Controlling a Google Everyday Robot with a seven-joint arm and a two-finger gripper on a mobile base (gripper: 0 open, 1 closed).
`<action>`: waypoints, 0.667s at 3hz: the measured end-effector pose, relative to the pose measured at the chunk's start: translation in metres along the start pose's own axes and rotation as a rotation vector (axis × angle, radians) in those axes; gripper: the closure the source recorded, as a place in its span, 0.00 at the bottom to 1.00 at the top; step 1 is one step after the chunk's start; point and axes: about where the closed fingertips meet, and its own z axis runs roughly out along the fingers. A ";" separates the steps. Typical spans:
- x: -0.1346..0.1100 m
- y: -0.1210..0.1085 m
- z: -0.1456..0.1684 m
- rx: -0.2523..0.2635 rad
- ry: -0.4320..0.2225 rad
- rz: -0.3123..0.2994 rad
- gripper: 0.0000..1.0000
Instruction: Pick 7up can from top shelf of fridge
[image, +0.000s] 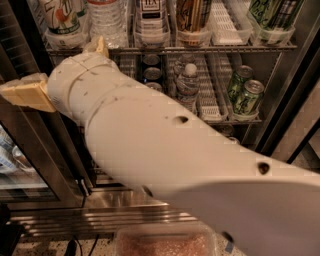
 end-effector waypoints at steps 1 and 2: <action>-0.007 -0.001 0.007 0.047 -0.031 0.028 0.00; -0.009 0.000 0.007 0.047 -0.035 0.026 0.00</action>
Offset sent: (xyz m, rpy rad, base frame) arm 0.0067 0.0025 -0.0010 0.0353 -0.0014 -0.0325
